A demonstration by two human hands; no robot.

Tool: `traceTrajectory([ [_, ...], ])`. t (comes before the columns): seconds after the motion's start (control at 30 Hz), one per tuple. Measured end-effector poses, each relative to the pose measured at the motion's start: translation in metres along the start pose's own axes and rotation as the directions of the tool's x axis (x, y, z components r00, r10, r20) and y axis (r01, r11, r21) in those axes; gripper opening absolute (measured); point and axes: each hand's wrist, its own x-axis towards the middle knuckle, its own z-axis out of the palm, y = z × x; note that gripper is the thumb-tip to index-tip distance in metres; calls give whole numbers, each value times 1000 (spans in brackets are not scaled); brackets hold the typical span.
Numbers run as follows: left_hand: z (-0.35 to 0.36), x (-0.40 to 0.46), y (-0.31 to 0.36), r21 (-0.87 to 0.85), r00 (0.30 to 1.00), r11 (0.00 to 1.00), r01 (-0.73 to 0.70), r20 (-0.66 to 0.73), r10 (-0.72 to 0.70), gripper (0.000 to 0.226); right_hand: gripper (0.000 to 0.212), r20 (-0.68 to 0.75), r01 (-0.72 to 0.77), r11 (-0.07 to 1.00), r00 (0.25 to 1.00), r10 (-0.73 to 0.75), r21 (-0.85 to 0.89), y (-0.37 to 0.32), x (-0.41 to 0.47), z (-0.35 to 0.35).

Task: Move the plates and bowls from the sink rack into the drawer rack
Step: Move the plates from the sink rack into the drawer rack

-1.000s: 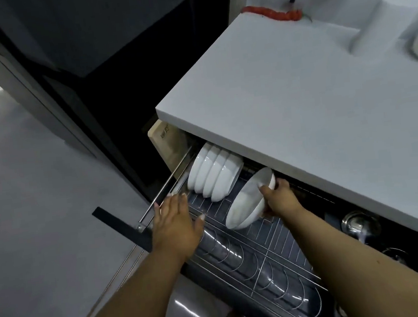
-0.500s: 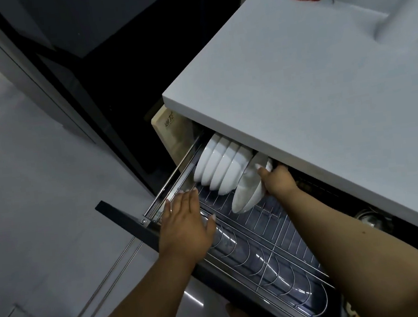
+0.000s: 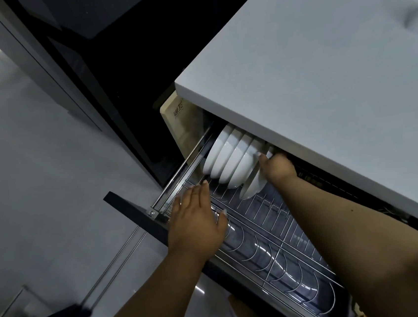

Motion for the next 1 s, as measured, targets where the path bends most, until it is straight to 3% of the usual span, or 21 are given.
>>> traceTrajectory([
  [0.53, 1, 0, -1, -71, 999, 997, 40, -31, -43, 74, 69, 87, 21, 993, 996, -11, -114, -13, 14, 8],
  [0.77, -1, -2, 3, -83, 997, 995, 58, -45, -62, 71, 68, 0, 27, 999, 1000, -27, 32, 0, -5, 6],
  [1.0, -12, -9, 9, -37, 998, 997, 62, 26, -61, 57, 52, -59, 243, 968, 969, -239, 63, 21, -66, -8],
])
